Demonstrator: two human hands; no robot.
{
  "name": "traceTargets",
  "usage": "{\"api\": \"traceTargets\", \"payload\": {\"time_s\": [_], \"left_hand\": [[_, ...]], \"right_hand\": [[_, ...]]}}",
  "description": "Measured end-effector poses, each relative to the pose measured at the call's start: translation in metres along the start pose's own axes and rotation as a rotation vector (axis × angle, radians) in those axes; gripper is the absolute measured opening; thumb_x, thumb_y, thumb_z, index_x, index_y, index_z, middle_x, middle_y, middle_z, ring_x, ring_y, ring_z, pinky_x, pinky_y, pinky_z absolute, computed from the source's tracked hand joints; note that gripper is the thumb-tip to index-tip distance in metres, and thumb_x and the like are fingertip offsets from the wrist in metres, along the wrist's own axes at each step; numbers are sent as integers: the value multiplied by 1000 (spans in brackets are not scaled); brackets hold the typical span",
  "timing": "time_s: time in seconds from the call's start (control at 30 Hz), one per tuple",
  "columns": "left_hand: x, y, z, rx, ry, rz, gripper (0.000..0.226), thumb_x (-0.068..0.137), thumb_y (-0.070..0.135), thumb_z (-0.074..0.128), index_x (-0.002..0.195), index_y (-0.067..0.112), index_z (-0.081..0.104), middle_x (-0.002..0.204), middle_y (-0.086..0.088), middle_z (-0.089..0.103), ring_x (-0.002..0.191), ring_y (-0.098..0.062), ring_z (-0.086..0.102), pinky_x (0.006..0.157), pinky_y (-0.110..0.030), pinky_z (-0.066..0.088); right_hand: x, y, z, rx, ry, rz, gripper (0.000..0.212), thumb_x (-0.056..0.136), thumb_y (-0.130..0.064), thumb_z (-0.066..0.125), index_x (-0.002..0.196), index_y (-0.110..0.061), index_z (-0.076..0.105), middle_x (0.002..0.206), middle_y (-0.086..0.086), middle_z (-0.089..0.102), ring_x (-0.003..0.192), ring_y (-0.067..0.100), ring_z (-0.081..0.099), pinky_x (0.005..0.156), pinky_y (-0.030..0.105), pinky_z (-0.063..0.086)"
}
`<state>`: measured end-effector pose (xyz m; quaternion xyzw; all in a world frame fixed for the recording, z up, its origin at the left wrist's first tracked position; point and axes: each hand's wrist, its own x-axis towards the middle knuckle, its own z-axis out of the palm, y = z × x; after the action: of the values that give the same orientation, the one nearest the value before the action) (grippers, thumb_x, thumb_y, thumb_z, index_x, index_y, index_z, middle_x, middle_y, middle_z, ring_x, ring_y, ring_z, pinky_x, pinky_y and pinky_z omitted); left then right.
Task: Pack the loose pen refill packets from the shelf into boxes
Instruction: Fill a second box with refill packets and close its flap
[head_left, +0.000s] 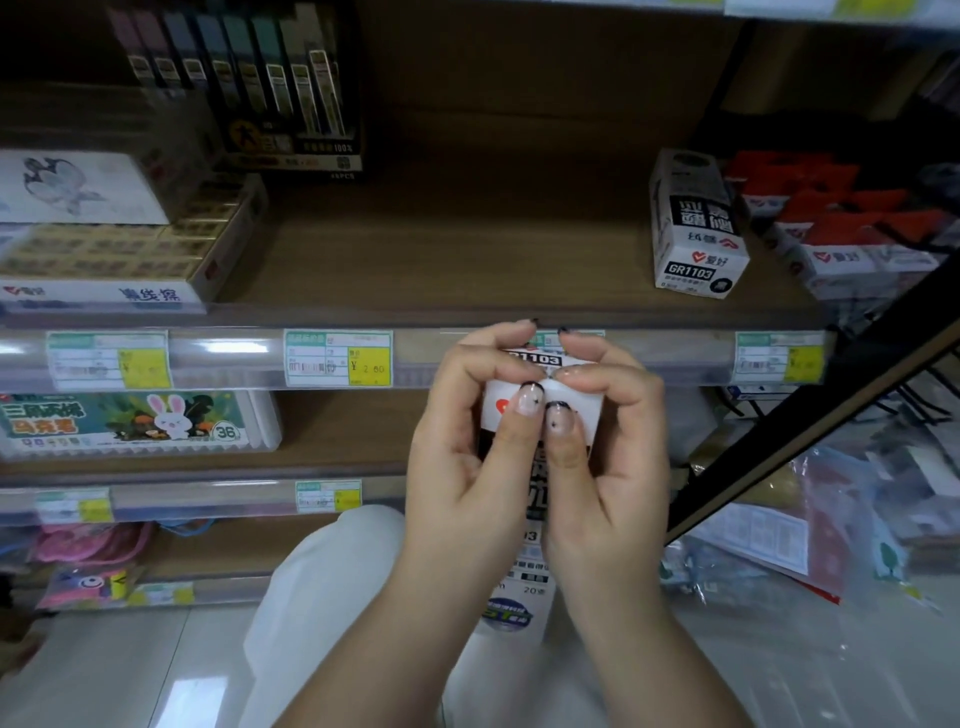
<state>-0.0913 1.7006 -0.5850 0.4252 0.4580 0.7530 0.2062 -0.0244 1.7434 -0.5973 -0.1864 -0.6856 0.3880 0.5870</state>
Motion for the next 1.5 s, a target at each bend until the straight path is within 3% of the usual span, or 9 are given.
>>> {"api": "traceTargets", "payload": {"time_s": [0.13, 0.3, 0.43, 0.57, 0.7, 1.03, 1.23, 1.37, 1.5], "left_hand": [[-2, 2, -3, -23, -4, -9, 12, 86, 23, 51, 88, 34, 56, 115, 14, 59, 115, -12, 55, 92, -24, 43], [-6, 4, -6, 27, -17, 34, 16, 88, 22, 49, 89, 37, 55, 117, 8, 57, 117, -14, 54, 95, -27, 42], [1, 6, -18, 42, -95, 27, 13, 85, 18, 54, 90, 29, 58, 114, 1, 60, 113, -15, 57, 92, -25, 43], [10, 8, -31, 41, -177, 3, 17, 81, 16, 61, 89, 30, 66, 109, 5, 65, 110, -14, 60, 90, -26, 46], [8, 8, -35, 45, -199, 11, 18, 81, 17, 61, 87, 33, 66, 108, 8, 65, 108, -12, 60, 89, -26, 46], [4, 11, -36, 61, -195, -1, 17, 83, 18, 57, 83, 35, 62, 107, 12, 65, 108, -12, 60, 91, -27, 45], [3, 16, -43, 101, -206, -30, 18, 81, 24, 61, 91, 38, 66, 118, 7, 61, 117, -22, 57, 91, -47, 50], [1, 24, -40, 133, -214, -38, 23, 79, 26, 62, 100, 35, 65, 124, 1, 58, 115, -19, 58, 90, -32, 50], [7, 44, -41, 193, -285, -62, 44, 76, 27, 65, 118, 23, 55, 113, 6, 66, 108, -10, 62, 89, -26, 49]], "right_hand": [[0, -3, 0, 23, -36, 17, 6, 95, -40, 43, 99, -37, 46, 118, 7, 48, 114, 22, 51, 90, 34, 43], [0, -7, -1, 31, -96, 3, 14, 95, -39, 42, 94, -25, 45, 117, 2, 49, 113, 18, 51, 90, 36, 44], [7, -7, -13, 121, -199, 78, 6, 92, -34, 52, 97, -31, 50, 114, -8, 54, 114, 18, 52, 95, 40, 42], [15, -6, -22, 160, -272, 159, 13, 85, -19, 57, 95, -27, 55, 108, -2, 60, 107, 18, 57, 92, 36, 44], [13, -7, -21, 156, -259, 131, 17, 84, -18, 58, 92, -34, 56, 108, -1, 61, 108, 20, 58, 92, 36, 43], [16, -13, -20, 125, -327, 129, 10, 84, -17, 57, 89, -25, 54, 106, 1, 60, 105, 22, 58, 90, 40, 46], [19, -20, -27, 93, -392, 323, 26, 78, -28, 63, 101, -34, 55, 118, -7, 56, 103, 13, 61, 86, 32, 51], [23, -26, -37, 116, -452, 452, 48, 66, -38, 68, 111, -32, 53, 110, -4, 65, 95, 10, 66, 78, 27, 51], [36, -44, -43, 27, -483, 368, 51, 68, -33, 71, 115, -34, 52, 113, -4, 66, 104, 13, 63, 88, 36, 52]]}}
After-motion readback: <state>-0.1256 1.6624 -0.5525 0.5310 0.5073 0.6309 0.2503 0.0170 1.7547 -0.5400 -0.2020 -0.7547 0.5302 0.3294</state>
